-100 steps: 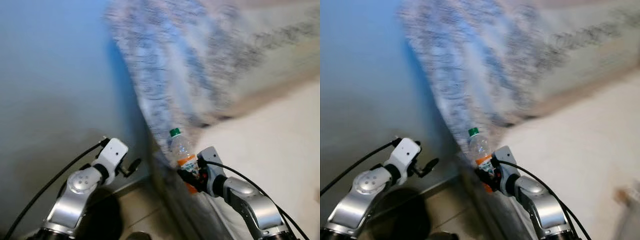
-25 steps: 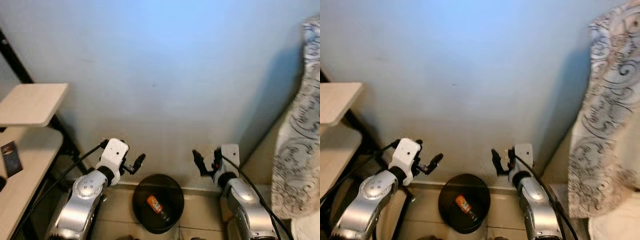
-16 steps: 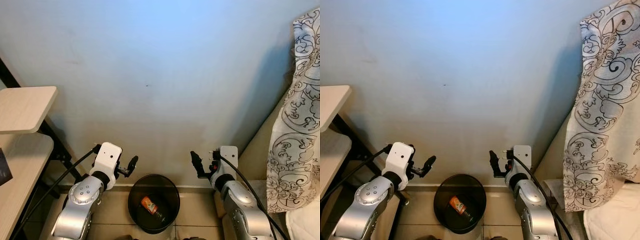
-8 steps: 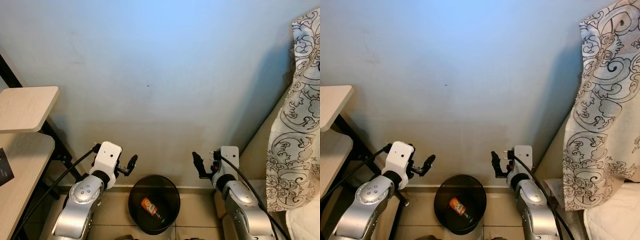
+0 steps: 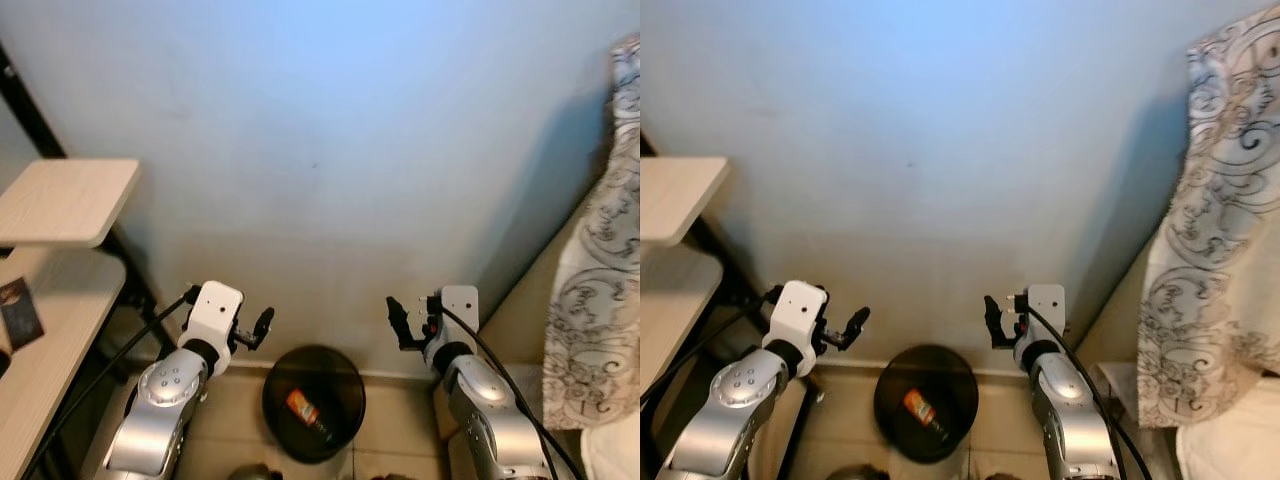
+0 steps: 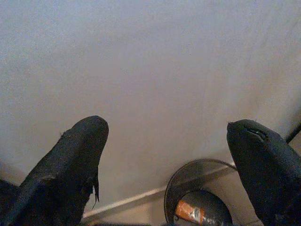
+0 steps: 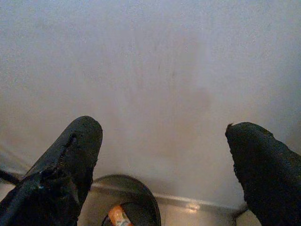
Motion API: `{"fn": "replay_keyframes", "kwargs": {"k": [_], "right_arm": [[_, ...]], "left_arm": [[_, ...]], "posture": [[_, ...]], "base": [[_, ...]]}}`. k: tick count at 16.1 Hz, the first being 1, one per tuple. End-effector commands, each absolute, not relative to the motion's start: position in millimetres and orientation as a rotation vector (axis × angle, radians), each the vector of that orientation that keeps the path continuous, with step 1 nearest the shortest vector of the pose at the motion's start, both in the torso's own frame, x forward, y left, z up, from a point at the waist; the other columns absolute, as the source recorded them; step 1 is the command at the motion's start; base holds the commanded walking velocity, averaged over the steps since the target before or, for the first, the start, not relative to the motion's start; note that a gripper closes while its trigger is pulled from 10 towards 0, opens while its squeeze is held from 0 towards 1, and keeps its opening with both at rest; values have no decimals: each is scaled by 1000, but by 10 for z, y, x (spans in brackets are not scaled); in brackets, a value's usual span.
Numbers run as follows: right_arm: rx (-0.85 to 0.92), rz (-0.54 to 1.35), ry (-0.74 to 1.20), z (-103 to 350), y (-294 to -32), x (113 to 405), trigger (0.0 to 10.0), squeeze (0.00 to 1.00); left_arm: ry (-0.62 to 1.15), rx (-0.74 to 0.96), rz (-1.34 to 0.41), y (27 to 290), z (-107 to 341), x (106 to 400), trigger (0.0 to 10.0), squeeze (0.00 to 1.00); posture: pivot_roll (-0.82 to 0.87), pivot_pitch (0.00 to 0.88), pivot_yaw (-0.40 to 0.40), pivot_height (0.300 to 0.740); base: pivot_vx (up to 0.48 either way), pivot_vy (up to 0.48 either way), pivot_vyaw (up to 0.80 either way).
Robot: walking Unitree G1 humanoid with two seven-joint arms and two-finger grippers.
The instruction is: Clean up the room
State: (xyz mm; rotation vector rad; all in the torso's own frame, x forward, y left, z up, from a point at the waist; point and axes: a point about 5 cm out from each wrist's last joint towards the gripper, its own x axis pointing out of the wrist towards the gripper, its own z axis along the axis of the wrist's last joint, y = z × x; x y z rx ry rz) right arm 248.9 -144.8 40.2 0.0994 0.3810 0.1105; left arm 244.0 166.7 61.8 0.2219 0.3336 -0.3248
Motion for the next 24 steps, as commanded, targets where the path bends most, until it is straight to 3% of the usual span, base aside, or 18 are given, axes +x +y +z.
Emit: {"fn": "replay_keyframes", "kwargs": {"k": [1, 7, 11, 24], "right_arm": [[92, 101, 373, 420, -1464, 2476, 10000, 0], [91, 93, 380, 399, -1435, 2471, 10000, 0], [88, 87, 378, 393, -1451, 2469, 10000, 0], [82, 85, 346, 443, -1446, 2509, 10000, 0]], "left_arm": [[326, 240, -324, 1680, 644, 2447, 10000, 0], [335, 258, -342, 1702, 634, 2440, 10000, 0], [335, 274, -346, 1692, 620, 2450, 10000, 0], [318, 276, -341, 1681, 644, 2478, 10000, 0]], "posture": [[52, 0, 30, 740], [52, 0, 37, 740], [50, 0, 38, 740], [53, 0, 28, 740]], "base": [[-315, 0, 0], [-322, 0, 0], [0, 0, -209], [0, 0, -788]]}}
